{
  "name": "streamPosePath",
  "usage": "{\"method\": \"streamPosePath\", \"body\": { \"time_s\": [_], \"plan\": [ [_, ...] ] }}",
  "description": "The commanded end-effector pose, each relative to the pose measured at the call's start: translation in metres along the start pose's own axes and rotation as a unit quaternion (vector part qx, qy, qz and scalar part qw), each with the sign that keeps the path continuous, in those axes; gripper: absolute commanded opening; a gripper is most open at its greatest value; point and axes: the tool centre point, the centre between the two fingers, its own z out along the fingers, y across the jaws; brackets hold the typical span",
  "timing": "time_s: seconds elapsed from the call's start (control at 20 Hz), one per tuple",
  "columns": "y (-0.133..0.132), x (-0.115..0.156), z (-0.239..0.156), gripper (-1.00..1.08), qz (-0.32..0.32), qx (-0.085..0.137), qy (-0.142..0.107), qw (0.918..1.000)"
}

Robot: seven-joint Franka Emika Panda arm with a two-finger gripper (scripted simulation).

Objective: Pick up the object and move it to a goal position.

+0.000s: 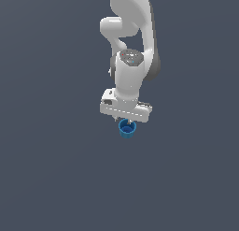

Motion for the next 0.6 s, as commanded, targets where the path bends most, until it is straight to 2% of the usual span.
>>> {"method": "streamPosePath", "body": {
  "time_s": [0.0, 0.55],
  "plan": [
    [0.0, -0.003, 0.004, 0.28, 0.024, -0.006, 0.005, 0.9997],
    [0.0, -0.018, 0.02, 0.28, 0.124, -0.028, 0.032, 0.9914]
  ]
}}
